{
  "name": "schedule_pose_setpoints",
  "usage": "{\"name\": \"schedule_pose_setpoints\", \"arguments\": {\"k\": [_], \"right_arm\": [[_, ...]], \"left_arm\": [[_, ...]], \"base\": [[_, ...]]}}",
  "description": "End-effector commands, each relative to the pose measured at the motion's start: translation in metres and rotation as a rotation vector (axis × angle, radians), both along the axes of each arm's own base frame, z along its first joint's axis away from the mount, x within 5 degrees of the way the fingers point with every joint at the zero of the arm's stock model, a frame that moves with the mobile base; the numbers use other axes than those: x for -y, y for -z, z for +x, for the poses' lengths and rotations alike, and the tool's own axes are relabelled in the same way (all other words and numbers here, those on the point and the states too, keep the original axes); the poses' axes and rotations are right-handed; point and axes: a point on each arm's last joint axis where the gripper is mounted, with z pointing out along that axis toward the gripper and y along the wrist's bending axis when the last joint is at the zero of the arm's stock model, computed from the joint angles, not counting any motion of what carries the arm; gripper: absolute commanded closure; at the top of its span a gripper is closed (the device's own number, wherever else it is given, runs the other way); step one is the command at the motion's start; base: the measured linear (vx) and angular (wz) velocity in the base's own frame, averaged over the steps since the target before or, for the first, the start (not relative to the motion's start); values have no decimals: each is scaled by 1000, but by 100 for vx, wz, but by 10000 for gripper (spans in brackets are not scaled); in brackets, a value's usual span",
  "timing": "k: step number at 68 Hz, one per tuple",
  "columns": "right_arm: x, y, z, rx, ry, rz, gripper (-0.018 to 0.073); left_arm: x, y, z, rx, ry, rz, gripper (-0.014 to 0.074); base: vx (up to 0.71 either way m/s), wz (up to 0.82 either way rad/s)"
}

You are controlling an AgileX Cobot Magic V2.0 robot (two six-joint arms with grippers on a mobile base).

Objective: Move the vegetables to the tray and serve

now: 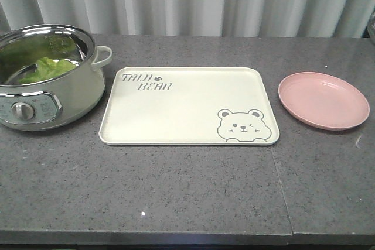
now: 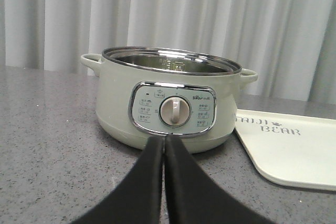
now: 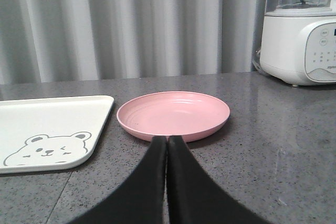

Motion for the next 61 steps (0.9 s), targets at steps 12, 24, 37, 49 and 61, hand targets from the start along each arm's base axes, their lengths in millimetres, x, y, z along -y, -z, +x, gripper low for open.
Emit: {"name": "schedule_pose_setpoints", "arguments": {"k": [12,24,37,49,61], "right_arm": [[0,-4,0,60,-1,-15,564],[0,-4,0,60,-1,-15,564],[0,-4,0,60,-1,-15,564],[0,-4,0,60,-1,-15,564],[0,-4,0,60,-1,-15,564]], "left_arm": [[0,-3,0,56,1,-6,603],[0,-3,0,56,1,-6,603],[0,-3,0,56,1,-6,603],[0,-3,0,56,1,-6,603],[0,-3,0,56,1,-6,603]], "base": [[5,-2],[3,-1],[0,0],[0,0],[0,0]]}}
